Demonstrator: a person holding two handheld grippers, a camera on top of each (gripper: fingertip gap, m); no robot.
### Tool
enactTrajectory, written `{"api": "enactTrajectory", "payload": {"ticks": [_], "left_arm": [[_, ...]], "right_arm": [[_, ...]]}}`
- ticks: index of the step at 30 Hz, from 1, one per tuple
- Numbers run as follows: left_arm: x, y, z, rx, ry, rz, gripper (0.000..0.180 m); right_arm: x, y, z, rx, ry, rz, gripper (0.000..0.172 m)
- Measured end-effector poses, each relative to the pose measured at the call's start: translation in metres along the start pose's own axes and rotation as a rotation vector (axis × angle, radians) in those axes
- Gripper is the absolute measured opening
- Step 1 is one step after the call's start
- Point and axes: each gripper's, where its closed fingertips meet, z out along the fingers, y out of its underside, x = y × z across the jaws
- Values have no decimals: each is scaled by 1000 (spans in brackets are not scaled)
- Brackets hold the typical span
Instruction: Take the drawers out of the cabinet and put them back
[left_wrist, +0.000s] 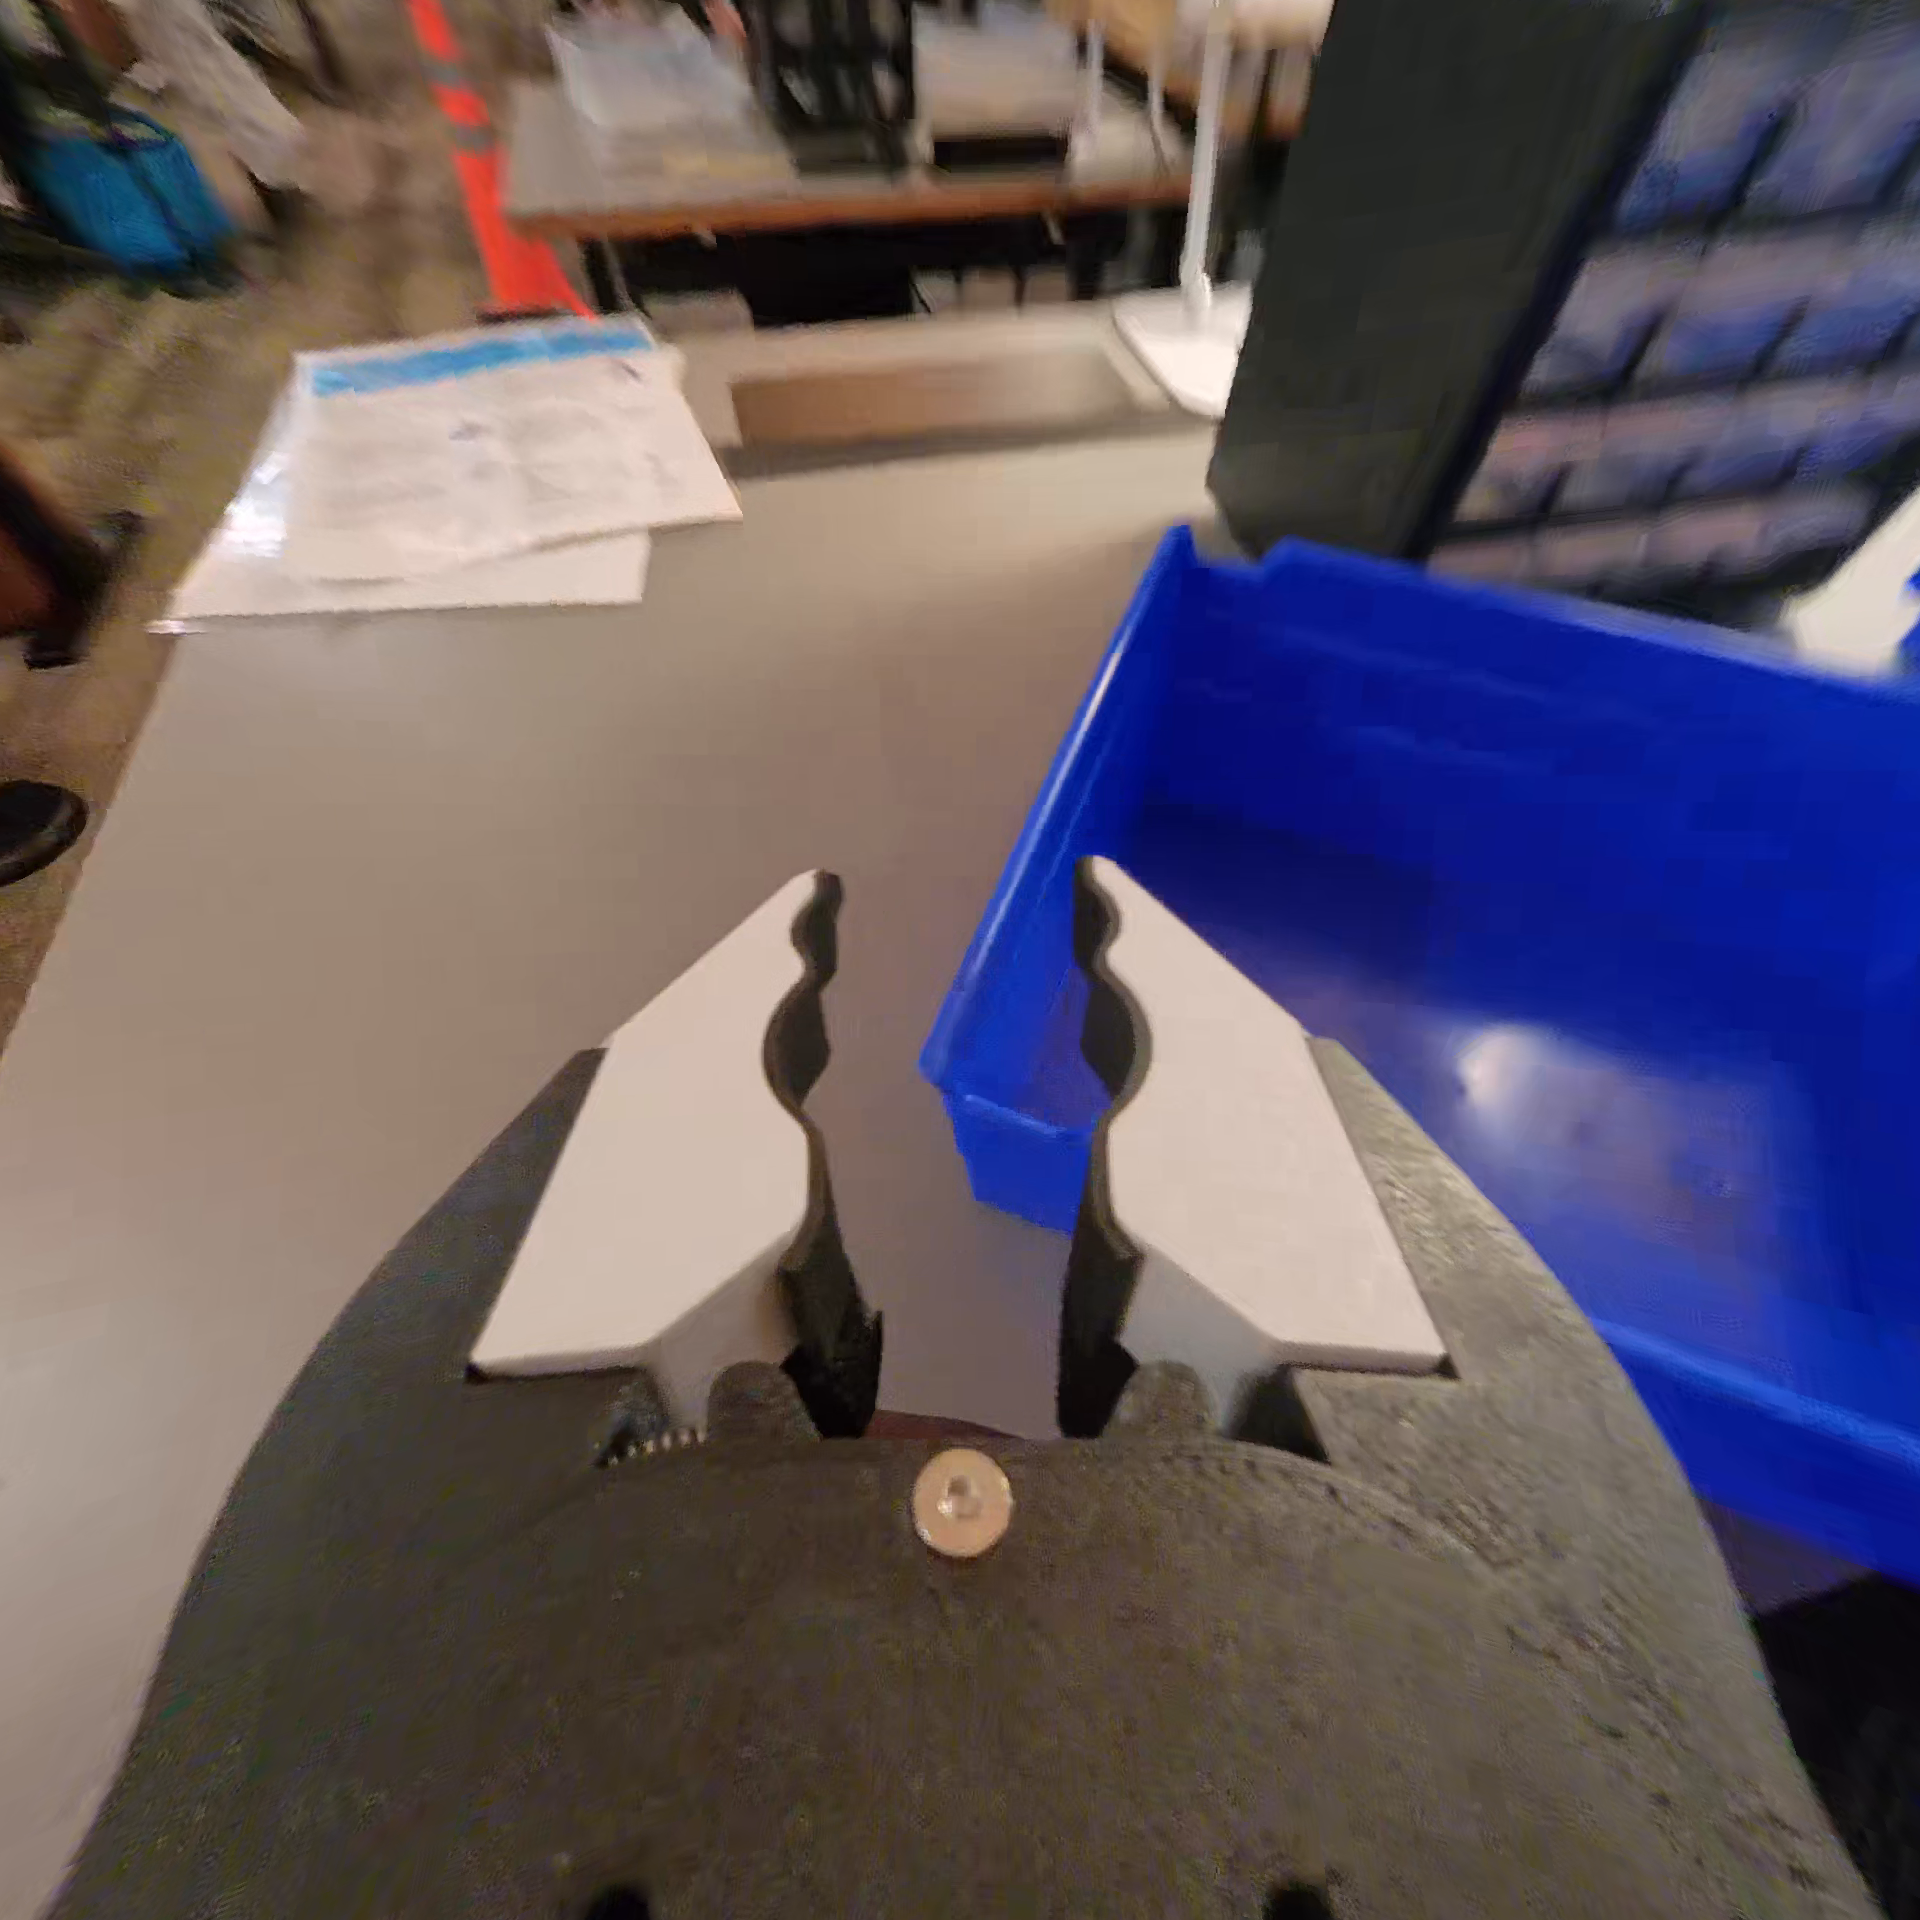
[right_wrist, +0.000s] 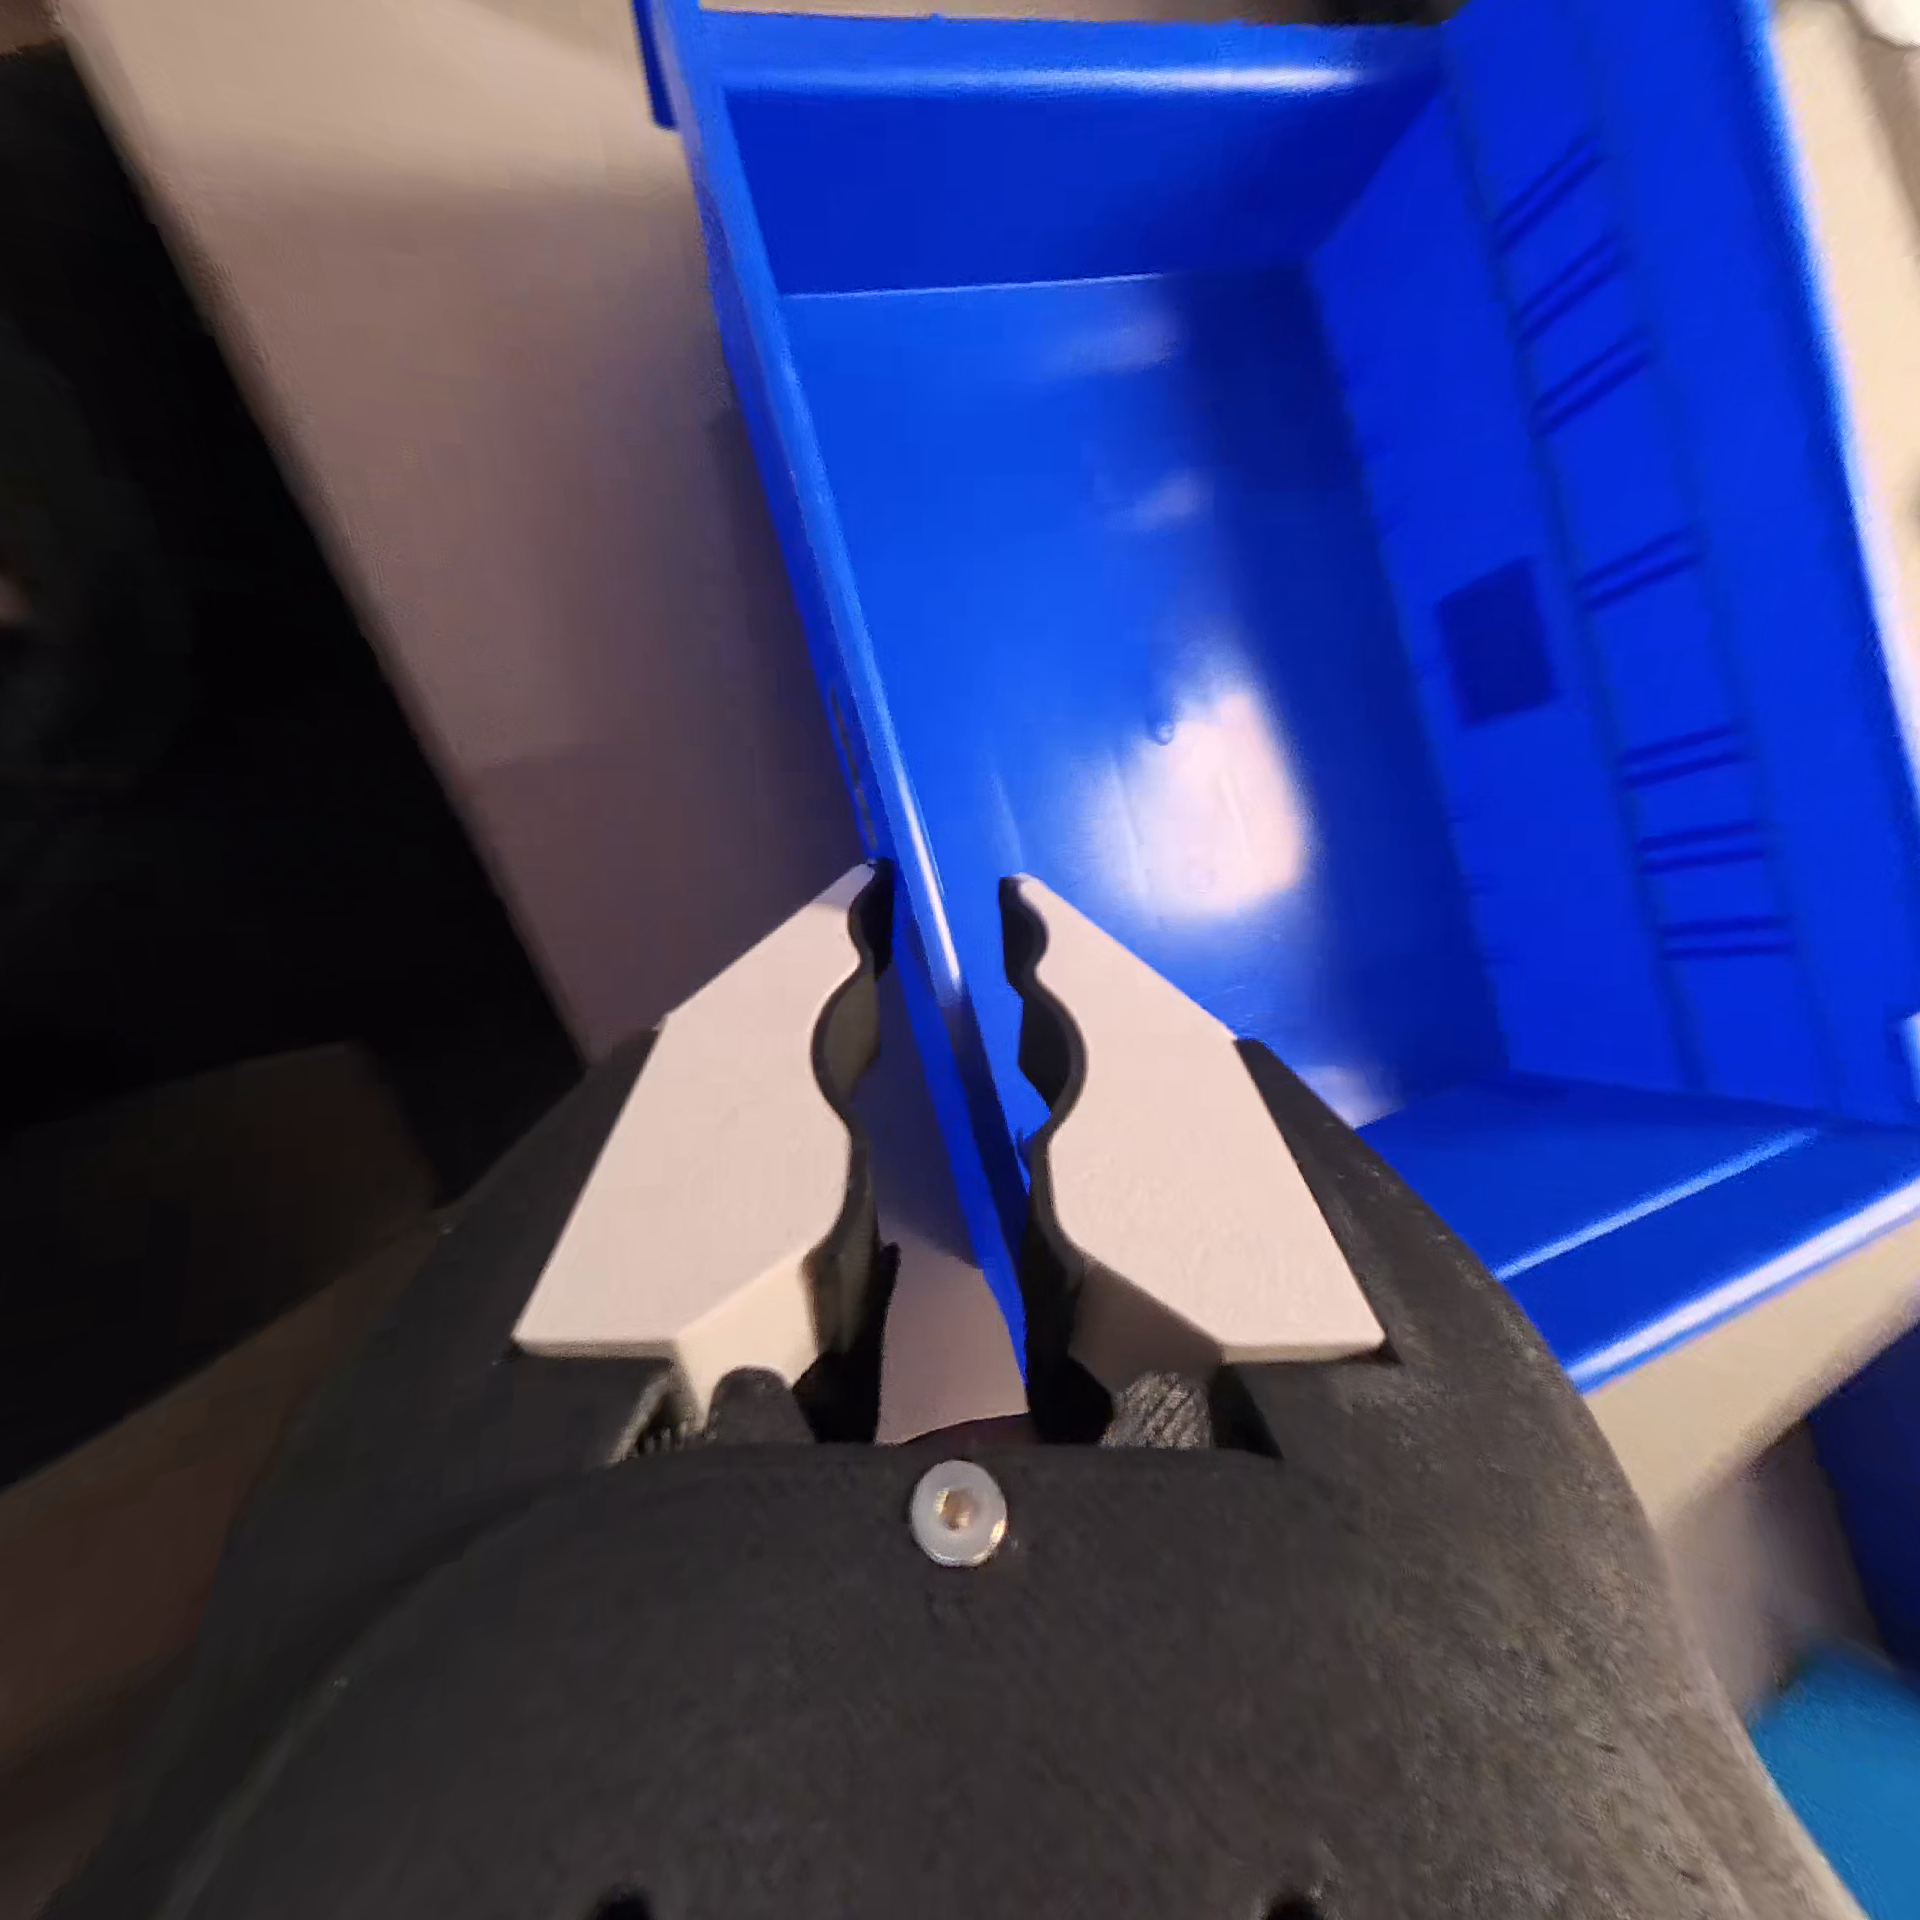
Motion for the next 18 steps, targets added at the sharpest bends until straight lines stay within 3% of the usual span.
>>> {"api": "enactTrajectory", "payload": {"ticks": [3, 7, 14, 15, 18], "left_arm": [[21, -16, -30, 165, -13, -119, 61], [79, -3, -67, 277, 25, -133, 74], [161, 35, -87, 210, 155, -62, 109], [168, 39, -86, 190, 148, -32, 113], [171, 51, -75, 135, 72, 54, 114]], "right_arm": [[26, 2, -8, 33, 196, 79, 33], [30, -12, -32, 196, 398, 170, 35], [40, 25, -53, 172, 672, 274, 47], [49, 33, -56, 161, 706, 286, 61], [89, 64, -72, 145, 836, 415, 70]]}}
